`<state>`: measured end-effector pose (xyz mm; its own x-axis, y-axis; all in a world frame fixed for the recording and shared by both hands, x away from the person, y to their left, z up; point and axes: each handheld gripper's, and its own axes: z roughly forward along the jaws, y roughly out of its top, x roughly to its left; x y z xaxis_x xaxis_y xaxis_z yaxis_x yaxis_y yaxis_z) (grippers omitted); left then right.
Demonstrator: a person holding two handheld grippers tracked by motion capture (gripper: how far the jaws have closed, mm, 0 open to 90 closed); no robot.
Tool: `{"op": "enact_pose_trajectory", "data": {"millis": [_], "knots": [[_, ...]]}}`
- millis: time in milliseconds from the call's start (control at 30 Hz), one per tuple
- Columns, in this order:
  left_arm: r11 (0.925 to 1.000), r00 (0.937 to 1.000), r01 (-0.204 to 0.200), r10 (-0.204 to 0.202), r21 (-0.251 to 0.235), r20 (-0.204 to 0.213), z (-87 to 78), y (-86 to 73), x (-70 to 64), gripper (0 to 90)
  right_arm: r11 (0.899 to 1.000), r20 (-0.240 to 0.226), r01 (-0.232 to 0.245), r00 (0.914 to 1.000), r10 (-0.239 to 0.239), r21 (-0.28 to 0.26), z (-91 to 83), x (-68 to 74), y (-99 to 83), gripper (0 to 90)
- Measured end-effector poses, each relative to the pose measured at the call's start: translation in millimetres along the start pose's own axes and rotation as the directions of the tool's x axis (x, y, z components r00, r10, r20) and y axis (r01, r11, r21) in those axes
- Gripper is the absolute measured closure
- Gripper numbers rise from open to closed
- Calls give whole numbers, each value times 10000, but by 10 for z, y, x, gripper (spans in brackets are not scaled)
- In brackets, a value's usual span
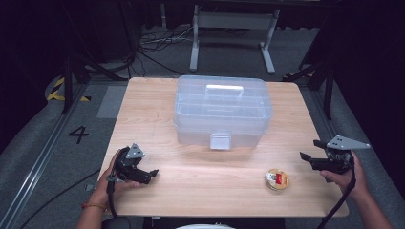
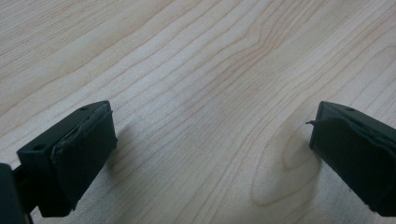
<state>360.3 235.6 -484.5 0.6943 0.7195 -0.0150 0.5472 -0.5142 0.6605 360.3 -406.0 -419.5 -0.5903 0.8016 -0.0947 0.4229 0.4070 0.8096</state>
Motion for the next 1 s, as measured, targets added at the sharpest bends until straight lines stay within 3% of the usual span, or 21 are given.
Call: {"op": "enact_pose_trajectory", "data": {"millis": [233, 267, 433, 500, 667, 700, 733, 767, 867, 933, 1000], "knots": [[9999, 9997, 130, -130, 10, -208, 6, 7, -22, 6, 9973, -9, 234, 9997, -235, -695, -50, 16, 341, 287], [9999, 9997, 130, -130, 23, -215, 6, 9, -22, 6, 9954, -3, 308, 9995, -310, -905, -63, 18, 477, 286], [10000, 9999, 23, -22, 97, -108, 11, 25, -13, 8, 9921, 64, 388, 9992, -383, -1192, -91, 29, 709, 291], [9999, 9999, 53, -52, 111, -153, 20, 38, -3, 7, 9890, -14, 420, 9991, -427, -1421, -90, 47, 902, 311], [9998, 9998, 92, -88, 192, -200, 51, 99, 16, 48, 9842, -374, 768, 9958, -837, -1597, 19, 121, 1234, 357], [9998, 9997, 56, -51, 185, -254, 58, 125, 22, 48, 9842, -374, 768, 9958, -837, -1597, 19, 121, 1234, 357], [9999, 9999, -90, 90, 54, -143, 63, 171, 31, 165, 9819, -473, 1023, 9927, -1110, -1592, 81, 176, 1388, 368], [9999, 9999, -90, 90, 54, -143, 63, 171, 31, 228, 9819, -473, 1023, 9927, -1110, -1592, 81, 176, 1388, 368], [10000, 10000, 48, -49, -81, -26, 86, 249, 38, 173, 9815, -725, 1122, 9896, -1246, -1549, 177, 267, 1571, 371], [9997, 9997, -257, 257, -1, 7, 76, 316, 30, 166, 9777, -752, 1375, 9857, -1508, -1586, 233, 348, 1678, 371], [9987, 9989, -458, 459, -214, 40, 51, 412, 19, 180, 9773, -994, 1389, 9827, -1560, -1597, 296, 409, 1767, 371]]}}
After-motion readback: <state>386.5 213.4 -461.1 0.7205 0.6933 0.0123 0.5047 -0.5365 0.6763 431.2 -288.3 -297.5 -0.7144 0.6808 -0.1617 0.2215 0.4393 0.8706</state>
